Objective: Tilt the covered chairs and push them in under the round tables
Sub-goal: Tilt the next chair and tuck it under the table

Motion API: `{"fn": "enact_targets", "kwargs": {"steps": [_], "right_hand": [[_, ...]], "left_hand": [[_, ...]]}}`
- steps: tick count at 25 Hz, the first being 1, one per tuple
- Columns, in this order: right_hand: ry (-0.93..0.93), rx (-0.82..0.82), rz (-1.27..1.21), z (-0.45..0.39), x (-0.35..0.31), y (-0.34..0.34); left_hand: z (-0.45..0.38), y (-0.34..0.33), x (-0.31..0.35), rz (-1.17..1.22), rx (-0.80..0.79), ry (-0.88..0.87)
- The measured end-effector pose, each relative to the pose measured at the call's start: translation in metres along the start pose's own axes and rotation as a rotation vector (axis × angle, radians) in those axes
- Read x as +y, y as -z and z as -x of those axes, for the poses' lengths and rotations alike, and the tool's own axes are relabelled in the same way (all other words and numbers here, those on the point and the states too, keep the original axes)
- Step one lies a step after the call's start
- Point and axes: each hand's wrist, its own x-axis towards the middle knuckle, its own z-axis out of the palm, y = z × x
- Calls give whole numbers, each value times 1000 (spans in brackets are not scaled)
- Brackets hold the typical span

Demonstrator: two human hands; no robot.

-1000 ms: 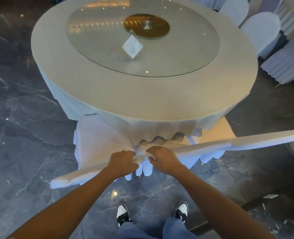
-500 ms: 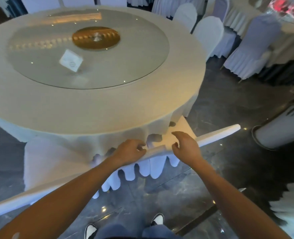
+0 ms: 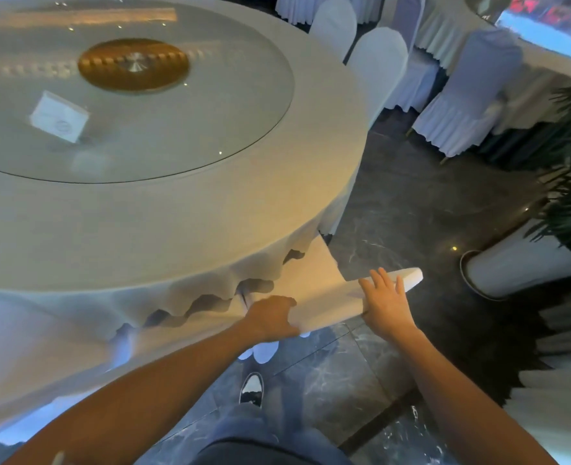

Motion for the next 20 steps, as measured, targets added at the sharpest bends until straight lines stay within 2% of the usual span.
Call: {"fn": "enact_targets", "kwargs": {"steps": [5,9,14,20], "right_hand": [[68,31,-63,-9,37,-11],[176,94,-72,-22,56,-15],[336,159,-97,-29,65,-16],[392,183,-136,-34,64,-8]], "left_hand": [[-24,-40,41,31,-12,-27],[-35,-43,56,-30,101,23],[-35,-53,70,-23,203,158],[-34,-54,79,84,271,270]]}}
